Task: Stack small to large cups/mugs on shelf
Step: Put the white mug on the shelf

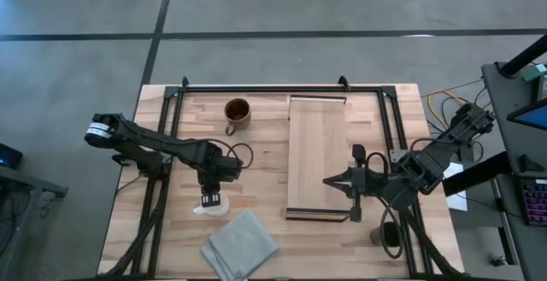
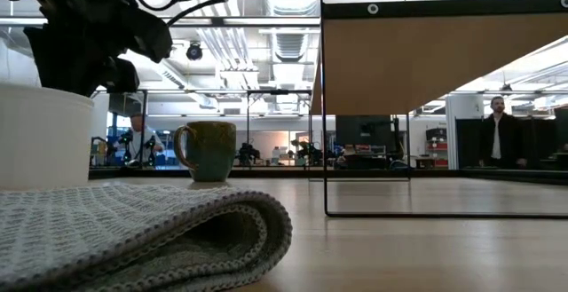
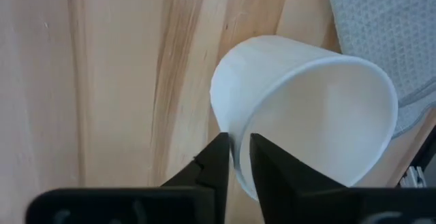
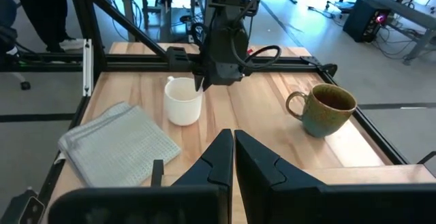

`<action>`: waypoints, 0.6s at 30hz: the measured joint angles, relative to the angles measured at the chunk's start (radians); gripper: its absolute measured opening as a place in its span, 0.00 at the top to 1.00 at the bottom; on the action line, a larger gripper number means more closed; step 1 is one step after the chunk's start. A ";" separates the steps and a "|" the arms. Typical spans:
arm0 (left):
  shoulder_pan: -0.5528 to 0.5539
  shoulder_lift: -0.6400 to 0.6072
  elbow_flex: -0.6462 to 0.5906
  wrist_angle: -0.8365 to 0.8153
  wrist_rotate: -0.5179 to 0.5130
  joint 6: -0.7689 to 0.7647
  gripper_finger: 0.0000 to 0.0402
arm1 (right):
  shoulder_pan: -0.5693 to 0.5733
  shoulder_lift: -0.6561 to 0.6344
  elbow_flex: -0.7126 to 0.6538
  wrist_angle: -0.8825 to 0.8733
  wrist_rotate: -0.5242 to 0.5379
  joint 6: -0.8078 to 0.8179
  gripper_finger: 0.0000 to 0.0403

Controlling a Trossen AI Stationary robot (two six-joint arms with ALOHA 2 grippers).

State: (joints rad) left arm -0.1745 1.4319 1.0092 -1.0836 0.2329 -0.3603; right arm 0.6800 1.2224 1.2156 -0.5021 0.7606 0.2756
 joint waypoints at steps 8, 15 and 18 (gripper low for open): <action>0.007 0.000 0.001 -0.001 -0.007 0.000 1.00 | 0.000 0.000 0.000 -0.001 0.000 0.000 0.98; 0.041 0.001 0.161 -0.119 -0.047 0.000 1.00 | 0.000 -0.001 0.000 -0.001 0.000 0.000 0.98; 0.072 0.006 0.320 -0.204 -0.101 0.008 1.00 | 0.000 -0.002 0.000 0.003 0.000 0.000 0.98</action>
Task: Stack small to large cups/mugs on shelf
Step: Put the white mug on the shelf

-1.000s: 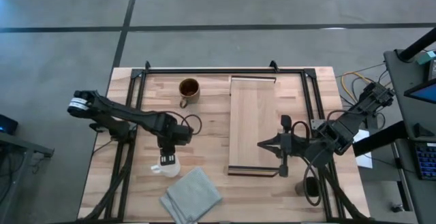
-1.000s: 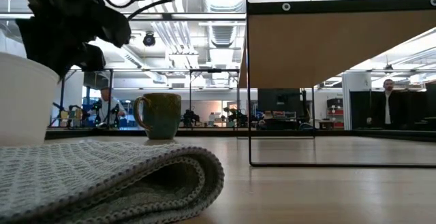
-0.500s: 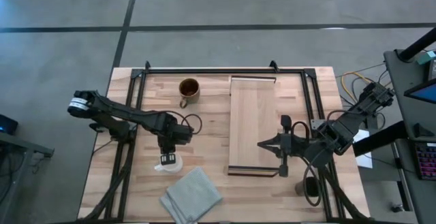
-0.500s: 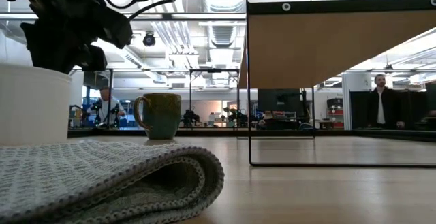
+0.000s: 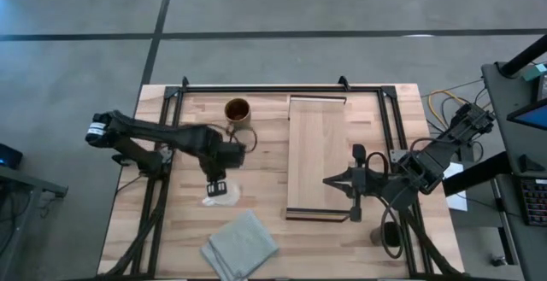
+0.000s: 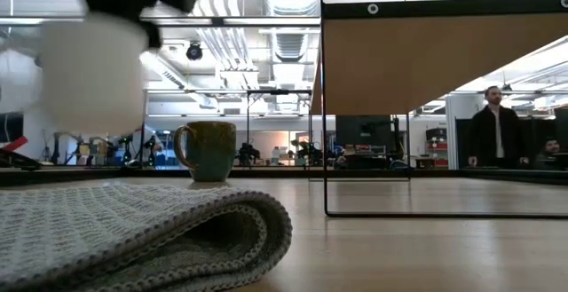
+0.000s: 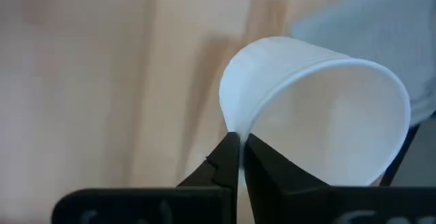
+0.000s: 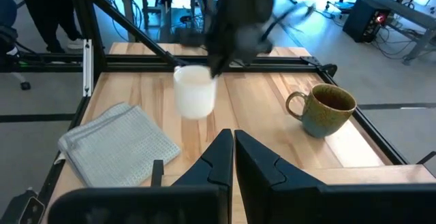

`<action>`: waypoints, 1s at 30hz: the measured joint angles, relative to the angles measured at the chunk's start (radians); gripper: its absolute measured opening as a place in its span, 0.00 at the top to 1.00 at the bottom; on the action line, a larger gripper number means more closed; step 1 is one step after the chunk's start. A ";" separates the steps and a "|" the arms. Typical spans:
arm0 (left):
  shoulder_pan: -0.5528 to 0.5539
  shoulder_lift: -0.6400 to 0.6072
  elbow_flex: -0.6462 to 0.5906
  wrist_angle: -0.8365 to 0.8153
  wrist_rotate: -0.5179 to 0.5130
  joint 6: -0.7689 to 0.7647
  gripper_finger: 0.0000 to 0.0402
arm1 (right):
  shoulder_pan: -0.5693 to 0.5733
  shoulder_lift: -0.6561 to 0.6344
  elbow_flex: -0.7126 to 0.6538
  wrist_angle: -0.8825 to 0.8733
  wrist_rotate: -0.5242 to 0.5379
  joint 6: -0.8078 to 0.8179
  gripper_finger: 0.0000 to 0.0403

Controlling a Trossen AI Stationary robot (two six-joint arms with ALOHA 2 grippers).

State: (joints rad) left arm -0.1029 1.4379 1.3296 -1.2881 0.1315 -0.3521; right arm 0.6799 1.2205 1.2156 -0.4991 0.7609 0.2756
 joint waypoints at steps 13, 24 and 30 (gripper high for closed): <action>0.237 0.265 0.807 -0.167 -0.194 0.250 1.00 | 0.000 -0.001 0.003 0.004 0.002 0.004 0.98; 0.380 0.484 0.952 0.010 -0.108 0.361 1.00 | 0.000 -0.001 -0.003 -0.140 0.436 0.296 0.98; 0.391 0.548 0.968 0.134 -0.108 0.363 1.00 | -0.023 0.000 -0.025 -0.270 0.549 0.496 0.98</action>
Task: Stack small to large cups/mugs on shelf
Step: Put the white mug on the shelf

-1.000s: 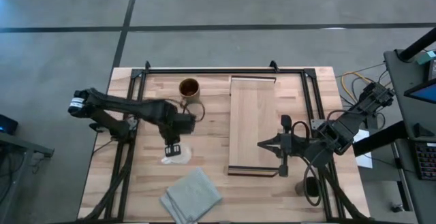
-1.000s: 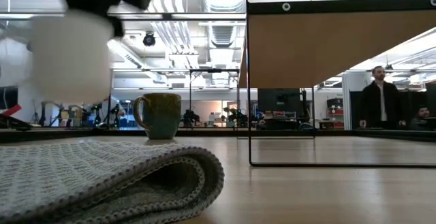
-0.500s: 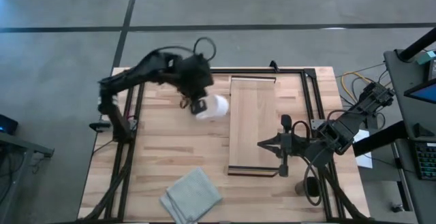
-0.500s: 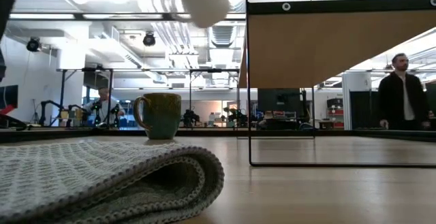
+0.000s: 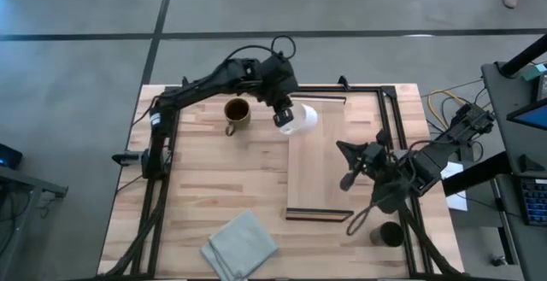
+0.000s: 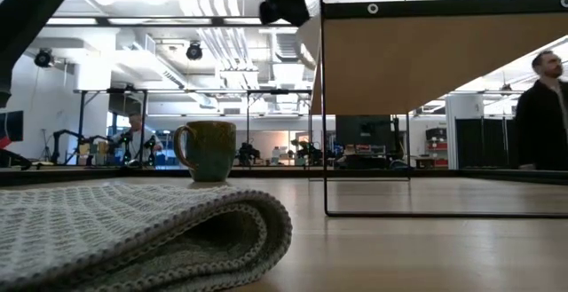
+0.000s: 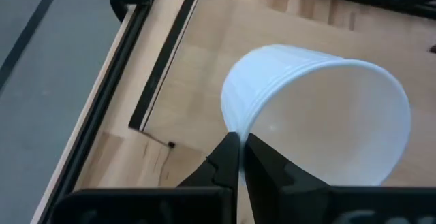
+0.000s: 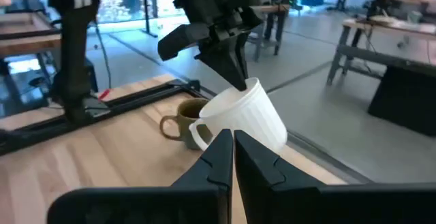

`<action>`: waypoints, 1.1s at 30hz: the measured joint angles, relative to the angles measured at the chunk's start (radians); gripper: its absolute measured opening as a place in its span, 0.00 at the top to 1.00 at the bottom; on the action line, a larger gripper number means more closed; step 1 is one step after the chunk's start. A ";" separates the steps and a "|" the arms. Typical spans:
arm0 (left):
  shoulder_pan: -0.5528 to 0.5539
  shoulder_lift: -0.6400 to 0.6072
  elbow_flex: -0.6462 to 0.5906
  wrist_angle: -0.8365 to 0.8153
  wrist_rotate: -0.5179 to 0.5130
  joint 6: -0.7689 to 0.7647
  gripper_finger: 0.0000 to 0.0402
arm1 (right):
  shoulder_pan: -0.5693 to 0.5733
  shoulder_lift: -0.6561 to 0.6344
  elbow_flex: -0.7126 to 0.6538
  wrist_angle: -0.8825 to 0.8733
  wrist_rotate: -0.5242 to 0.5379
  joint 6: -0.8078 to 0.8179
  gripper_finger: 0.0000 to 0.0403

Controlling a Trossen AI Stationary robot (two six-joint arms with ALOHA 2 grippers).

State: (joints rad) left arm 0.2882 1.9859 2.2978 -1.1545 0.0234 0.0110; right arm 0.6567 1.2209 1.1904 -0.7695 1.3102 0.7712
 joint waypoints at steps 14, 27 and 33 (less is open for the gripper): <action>0.013 0.041 -0.004 0.053 0.005 -0.003 1.00 | -0.296 -0.003 -0.156 -0.112 -0.078 0.295 0.98; 0.044 0.058 -0.013 0.109 0.005 -0.005 1.00 | -0.484 -0.029 -0.174 -0.107 -0.223 0.204 0.98; 0.050 0.093 -0.014 0.114 0.021 -0.031 1.00 | -0.530 -0.039 -0.173 -0.025 -0.301 0.099 0.98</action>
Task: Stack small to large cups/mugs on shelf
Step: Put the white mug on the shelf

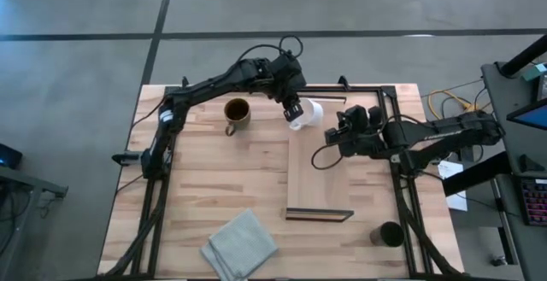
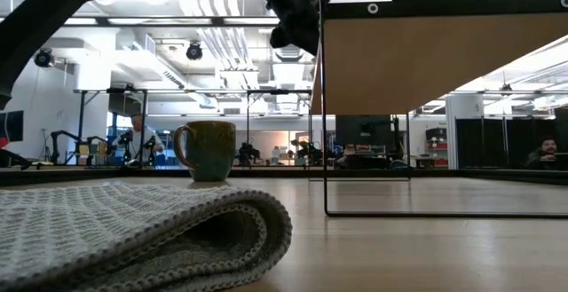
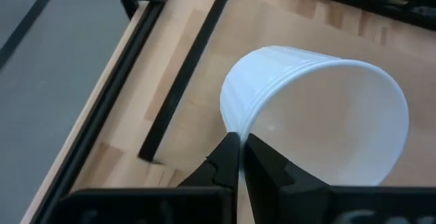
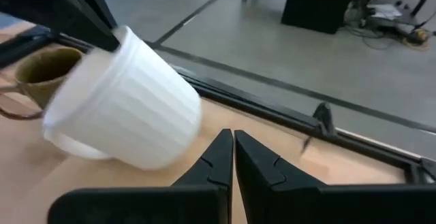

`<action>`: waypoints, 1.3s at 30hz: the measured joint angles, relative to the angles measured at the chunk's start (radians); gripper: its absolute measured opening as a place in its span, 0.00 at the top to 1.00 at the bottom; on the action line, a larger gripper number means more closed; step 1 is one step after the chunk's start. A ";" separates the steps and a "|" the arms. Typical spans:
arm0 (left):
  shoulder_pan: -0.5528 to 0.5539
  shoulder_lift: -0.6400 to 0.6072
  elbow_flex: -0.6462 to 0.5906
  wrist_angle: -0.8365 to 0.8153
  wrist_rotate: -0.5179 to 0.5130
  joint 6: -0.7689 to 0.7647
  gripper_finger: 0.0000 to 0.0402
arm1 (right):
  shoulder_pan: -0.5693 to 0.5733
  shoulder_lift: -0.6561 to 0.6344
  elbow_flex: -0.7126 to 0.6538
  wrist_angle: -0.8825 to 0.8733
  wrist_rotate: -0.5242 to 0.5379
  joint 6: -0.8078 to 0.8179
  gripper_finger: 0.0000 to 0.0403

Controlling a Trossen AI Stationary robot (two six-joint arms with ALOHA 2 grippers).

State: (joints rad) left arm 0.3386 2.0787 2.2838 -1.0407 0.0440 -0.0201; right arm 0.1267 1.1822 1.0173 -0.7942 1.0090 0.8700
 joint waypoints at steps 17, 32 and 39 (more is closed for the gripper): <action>-0.001 0.010 0.001 0.041 0.014 0.008 1.00 | -0.201 -0.001 -0.020 0.122 -0.168 -0.172 0.98; 0.001 0.013 0.000 0.056 0.011 0.010 1.00 | -0.270 0.018 -0.021 0.259 -0.301 -0.295 0.98; 0.001 0.044 0.001 0.064 0.045 0.005 1.00 | -0.272 0.032 -0.030 0.251 -0.311 -0.295 0.98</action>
State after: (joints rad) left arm 0.3393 2.1223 2.2845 -0.9767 0.0888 -0.0146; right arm -0.1448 1.2140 0.9877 -0.5433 0.6984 0.5747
